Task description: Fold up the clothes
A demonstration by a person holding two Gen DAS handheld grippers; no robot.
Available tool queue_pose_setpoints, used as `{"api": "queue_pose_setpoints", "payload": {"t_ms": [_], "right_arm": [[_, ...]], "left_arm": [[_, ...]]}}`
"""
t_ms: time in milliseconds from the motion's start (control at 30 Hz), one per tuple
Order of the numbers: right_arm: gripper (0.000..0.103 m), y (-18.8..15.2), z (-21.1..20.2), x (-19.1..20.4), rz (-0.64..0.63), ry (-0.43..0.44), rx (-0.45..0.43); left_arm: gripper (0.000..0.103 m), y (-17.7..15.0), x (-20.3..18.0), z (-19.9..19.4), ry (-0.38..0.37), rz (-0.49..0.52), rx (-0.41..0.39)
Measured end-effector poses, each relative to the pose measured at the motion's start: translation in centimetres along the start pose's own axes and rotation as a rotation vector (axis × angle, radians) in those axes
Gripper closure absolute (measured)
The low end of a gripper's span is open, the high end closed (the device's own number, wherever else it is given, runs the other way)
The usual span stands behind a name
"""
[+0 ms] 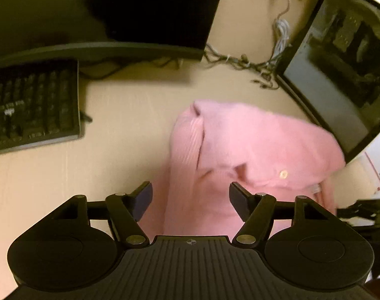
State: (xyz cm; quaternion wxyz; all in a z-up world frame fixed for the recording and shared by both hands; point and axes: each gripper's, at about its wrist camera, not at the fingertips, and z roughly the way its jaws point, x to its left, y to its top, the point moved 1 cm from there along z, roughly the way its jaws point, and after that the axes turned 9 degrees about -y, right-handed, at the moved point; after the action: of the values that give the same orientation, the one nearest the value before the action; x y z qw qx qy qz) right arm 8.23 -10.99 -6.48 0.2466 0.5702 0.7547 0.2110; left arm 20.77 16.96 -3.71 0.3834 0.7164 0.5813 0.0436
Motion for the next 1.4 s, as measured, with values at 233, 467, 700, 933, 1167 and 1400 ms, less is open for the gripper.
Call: {"api": "queue_pose_setpoints", "payload": {"t_ms": [233, 467, 700, 933, 1167, 1400], "right_arm": [[0.067, 0.5, -0.3, -0.5, -0.029, 0.034, 0.038], [0.052, 2.7, -1.8, -7.6, 0.345, 0.027, -0.081], [0.051, 5.3, 1.5, -8.9, 0.444, -0.006, -0.131], [0.085, 7.1, 4.1, -7.3, 0.367, -0.023, -0.104], [0.093, 9.1, -2.2, -6.7, 0.304, 0.094, -0.221], [0.092, 3.8, -1.7, -6.0, 0.319, 0.105, -0.094]], "left_arm": [[0.05, -2.2, -3.5, 3.0, -0.098, 0.163, 0.13], [0.027, -2.5, -4.8, 0.2, -0.339, 0.197, 0.161], [0.021, 2.7, 0.6, 1.4, -0.277, -0.07, -0.03], [0.038, 3.8, 1.0, 7.2, -0.205, -0.105, 0.044], [0.089, 5.8, -0.4, 6.6, -0.201, -0.05, 0.006], [0.089, 3.9, -2.2, -0.3, -0.218, 0.038, -0.023]]}}
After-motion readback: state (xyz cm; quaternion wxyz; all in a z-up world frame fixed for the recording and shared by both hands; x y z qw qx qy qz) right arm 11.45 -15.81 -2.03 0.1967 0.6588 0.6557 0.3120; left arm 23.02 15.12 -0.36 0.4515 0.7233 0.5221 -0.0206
